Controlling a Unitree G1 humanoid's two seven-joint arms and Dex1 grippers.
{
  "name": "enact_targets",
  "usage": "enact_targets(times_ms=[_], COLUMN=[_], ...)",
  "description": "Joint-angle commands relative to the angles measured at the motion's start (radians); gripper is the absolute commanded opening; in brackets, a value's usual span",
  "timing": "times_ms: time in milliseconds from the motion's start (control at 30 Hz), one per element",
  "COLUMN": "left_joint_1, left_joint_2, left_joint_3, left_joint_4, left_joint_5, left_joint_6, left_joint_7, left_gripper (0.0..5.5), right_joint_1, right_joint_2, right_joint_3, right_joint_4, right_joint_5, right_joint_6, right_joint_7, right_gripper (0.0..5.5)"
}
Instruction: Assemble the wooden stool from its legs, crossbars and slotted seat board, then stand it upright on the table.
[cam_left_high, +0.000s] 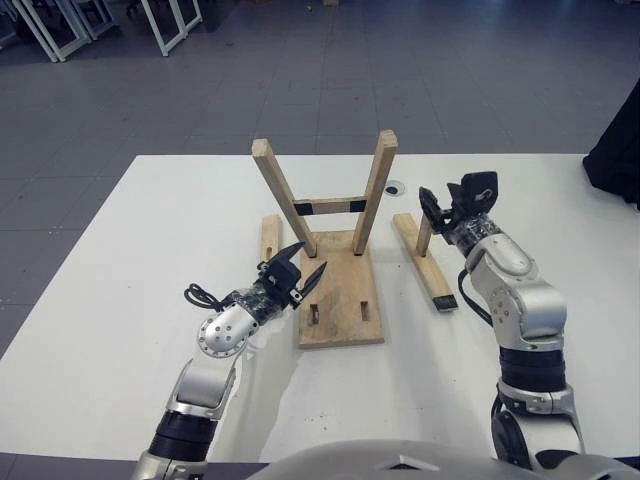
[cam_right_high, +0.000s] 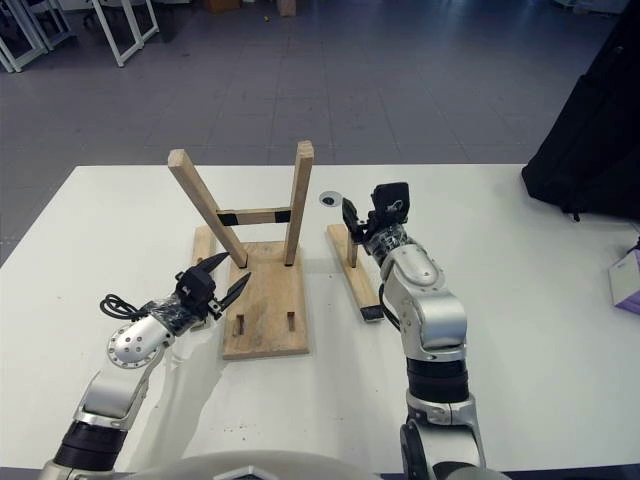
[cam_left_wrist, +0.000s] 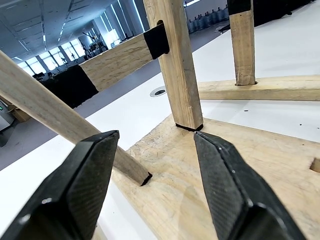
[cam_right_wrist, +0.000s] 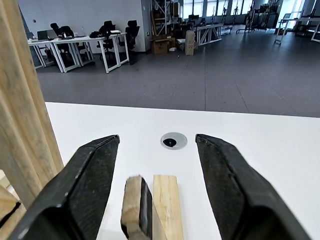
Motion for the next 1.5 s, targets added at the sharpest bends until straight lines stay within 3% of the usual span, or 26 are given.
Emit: enact_targets(times_ms=[33,300,467,567,800,1100,1267,1500], left_joint_1=[-0.004,-0.015,-0.023,-0.020,-0.016,-0.017,0.008,0.077], left_joint_2=[0.000,-0.007,-0.005,0.002,0.007,0.004,0.001,0.004], left_joint_3=[0.000,-0.008,-0.021,-0.018,-0.018,0.012,0.034,0.052], left_joint_4=[0.026,0.043,0.058,0.060,0.051,0.050,0.029,-0.025], left_joint_5=[0.016,0.017,0.019,0.016,0.015,0.011,0.010,0.005], left_joint_6=[-0.017,-0.017,-0.020,-0.021,-0.018,-0.032,-0.035,-0.014], left_joint_7=[0.012,0.014,-0.001,-0.004,-0.007,0.018,0.036,0.051], left_gripper=[2.75,2.75,2.75,2.75,2.75,2.75,2.75,2.75], right_joint_1=[-0.102,-0.253,-0.154,-0.133,-0.142,-0.203,0.006,0.365], right_joint_2=[0.020,-0.004,-0.024,-0.009,0.026,-0.015,-0.049,-0.041], right_joint_3=[-0.044,0.006,0.131,0.112,0.045,-0.126,-0.169,-0.099], right_joint_4=[-0.013,0.205,0.505,0.526,0.429,0.075,-0.030,-0.176], right_joint_5=[0.029,-0.059,-0.154,-0.136,-0.117,0.019,0.053,0.071], right_joint_6=[0.024,-0.086,-0.018,0.003,-0.084,-0.088,-0.042,0.028], right_joint_7=[-0.029,-0.006,0.039,0.045,0.024,0.035,0.052,0.079], right_gripper=[2.82,2.82,2.82,2.82,2.82,2.82,2.82,2.82])
